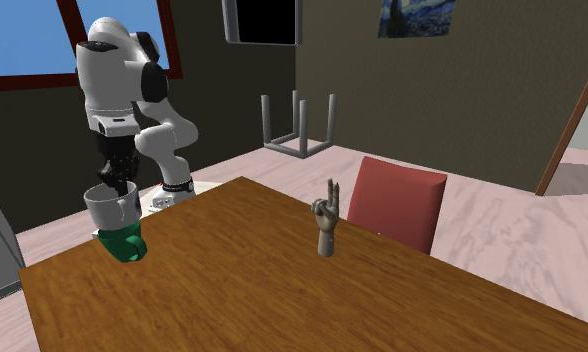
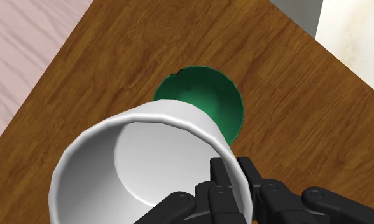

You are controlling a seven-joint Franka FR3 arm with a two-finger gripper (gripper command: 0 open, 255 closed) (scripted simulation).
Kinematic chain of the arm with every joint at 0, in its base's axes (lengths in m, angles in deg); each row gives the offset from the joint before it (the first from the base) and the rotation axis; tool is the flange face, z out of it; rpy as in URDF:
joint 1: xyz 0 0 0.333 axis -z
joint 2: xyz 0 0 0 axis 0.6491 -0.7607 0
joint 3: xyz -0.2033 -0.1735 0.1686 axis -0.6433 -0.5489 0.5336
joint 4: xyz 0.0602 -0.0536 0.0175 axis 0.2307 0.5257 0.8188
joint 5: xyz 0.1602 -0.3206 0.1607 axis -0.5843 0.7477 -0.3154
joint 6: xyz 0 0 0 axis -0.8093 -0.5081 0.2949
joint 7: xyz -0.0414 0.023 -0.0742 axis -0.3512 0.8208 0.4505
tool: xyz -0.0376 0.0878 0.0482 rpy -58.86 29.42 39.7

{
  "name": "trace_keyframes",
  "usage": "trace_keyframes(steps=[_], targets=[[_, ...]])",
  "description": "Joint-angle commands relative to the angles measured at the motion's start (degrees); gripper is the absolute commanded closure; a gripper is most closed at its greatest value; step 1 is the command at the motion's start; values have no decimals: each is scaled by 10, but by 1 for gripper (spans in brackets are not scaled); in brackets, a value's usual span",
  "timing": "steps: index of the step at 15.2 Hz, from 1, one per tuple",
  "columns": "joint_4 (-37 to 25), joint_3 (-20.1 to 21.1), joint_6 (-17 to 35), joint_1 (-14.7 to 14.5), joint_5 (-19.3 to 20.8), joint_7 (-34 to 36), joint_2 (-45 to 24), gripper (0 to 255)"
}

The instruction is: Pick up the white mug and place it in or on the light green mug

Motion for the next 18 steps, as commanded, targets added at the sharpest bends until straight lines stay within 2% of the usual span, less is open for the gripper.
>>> trace_keyframes(steps=[1, 7, 15, 16, 18], targets=[[14, -3, 16, 1, 3, 2, -1, 255], [50, -18, 69, 1, 7, 5, -19, 255], [50, -18, 69, 1, 7, 4, -19, 255], [50, -18, 68, 1, 7, 4, -19, 0], [49, -18, 68, 1, 7, 4, -19, 0]])
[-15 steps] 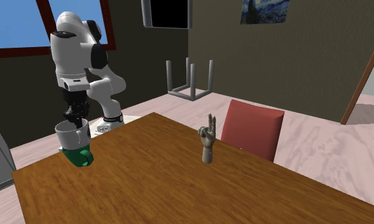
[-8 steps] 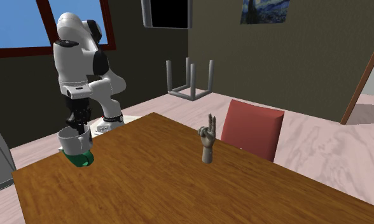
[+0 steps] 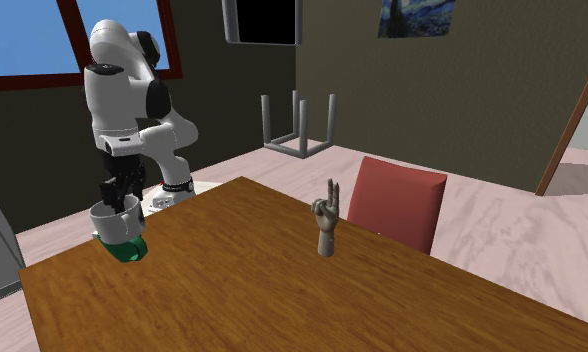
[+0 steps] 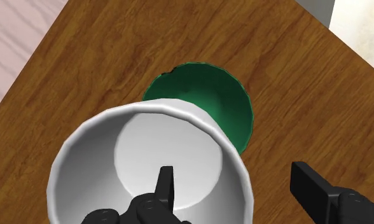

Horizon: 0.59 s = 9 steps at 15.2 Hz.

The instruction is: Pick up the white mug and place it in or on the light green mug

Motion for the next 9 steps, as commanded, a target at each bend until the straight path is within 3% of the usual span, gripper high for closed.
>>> trace_keyframes(steps=[1, 3, 7, 9], targets=[[0, 0, 0, 0, 0, 0, 0, 0], [0, 0, 0, 0, 0, 0, 0, 0], [-51, 26, -78, -2, -7, 2, 25, 0], [-51, 26, -78, -2, -7, 2, 25, 0]])
